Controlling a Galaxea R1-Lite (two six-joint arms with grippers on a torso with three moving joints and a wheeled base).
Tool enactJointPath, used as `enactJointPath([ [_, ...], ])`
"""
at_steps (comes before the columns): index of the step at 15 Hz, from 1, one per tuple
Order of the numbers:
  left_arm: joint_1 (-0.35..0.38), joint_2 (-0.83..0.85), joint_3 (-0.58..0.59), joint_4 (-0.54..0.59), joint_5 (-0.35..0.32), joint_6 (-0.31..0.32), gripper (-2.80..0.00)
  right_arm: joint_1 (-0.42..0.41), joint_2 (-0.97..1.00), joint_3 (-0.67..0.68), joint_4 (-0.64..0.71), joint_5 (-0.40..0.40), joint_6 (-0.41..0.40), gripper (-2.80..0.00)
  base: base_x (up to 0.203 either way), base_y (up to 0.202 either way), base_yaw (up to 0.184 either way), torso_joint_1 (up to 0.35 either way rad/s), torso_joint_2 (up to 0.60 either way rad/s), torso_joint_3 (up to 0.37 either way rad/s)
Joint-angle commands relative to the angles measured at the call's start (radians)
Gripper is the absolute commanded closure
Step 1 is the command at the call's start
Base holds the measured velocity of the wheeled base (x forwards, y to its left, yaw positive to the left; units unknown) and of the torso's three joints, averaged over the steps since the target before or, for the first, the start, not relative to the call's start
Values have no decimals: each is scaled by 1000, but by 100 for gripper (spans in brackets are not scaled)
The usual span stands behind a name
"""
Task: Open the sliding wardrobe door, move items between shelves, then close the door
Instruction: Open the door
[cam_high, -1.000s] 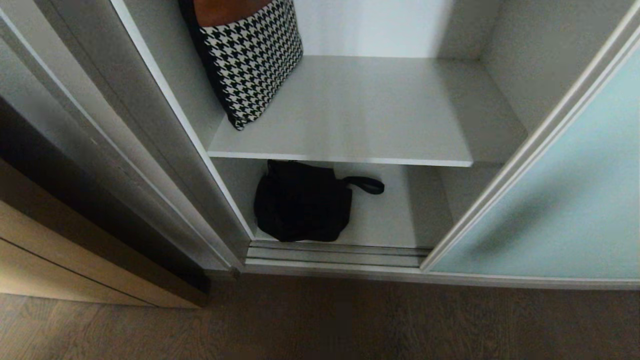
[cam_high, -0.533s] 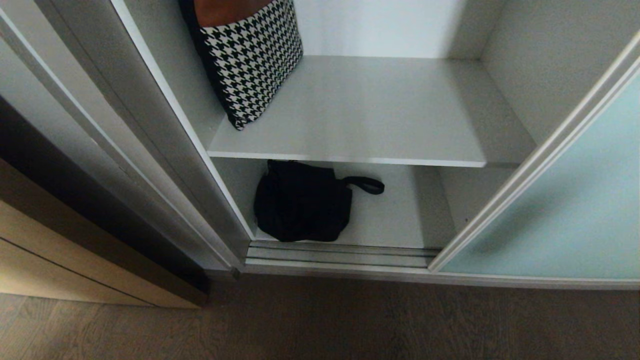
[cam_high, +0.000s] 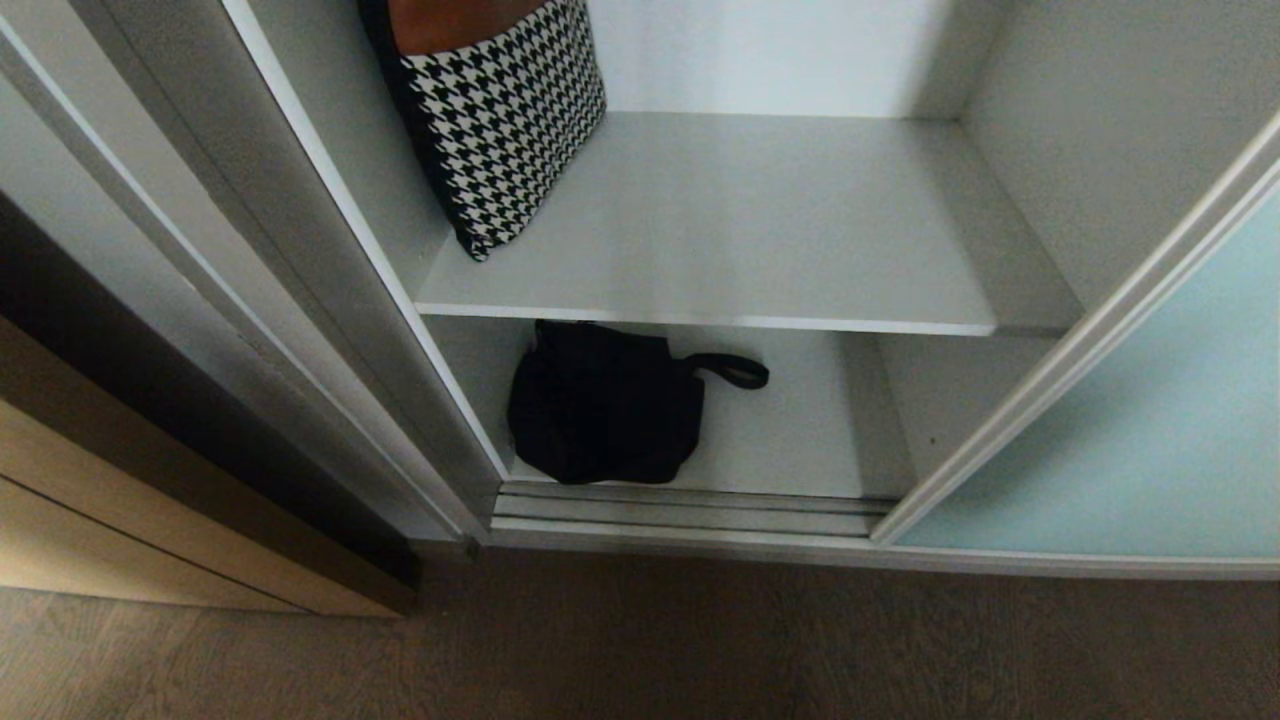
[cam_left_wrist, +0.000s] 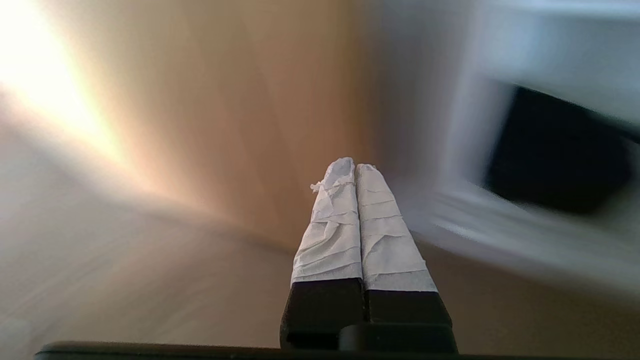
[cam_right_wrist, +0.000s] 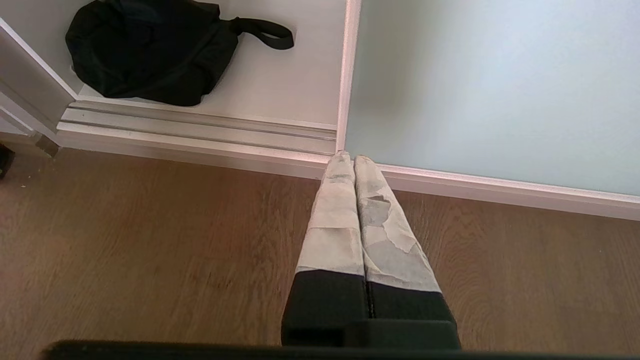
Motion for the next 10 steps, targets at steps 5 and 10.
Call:
enactJointPath([
  [5, 4, -26, -37, 231, -524, -143, 0, 0, 0, 0, 0, 0, 0, 0, 0, 0, 0, 0, 0, 0],
  [10, 4, -27, -50, 271, -465, 71, 0, 0, 0, 0, 0, 0, 0, 0, 0, 0, 0, 0, 0, 0],
])
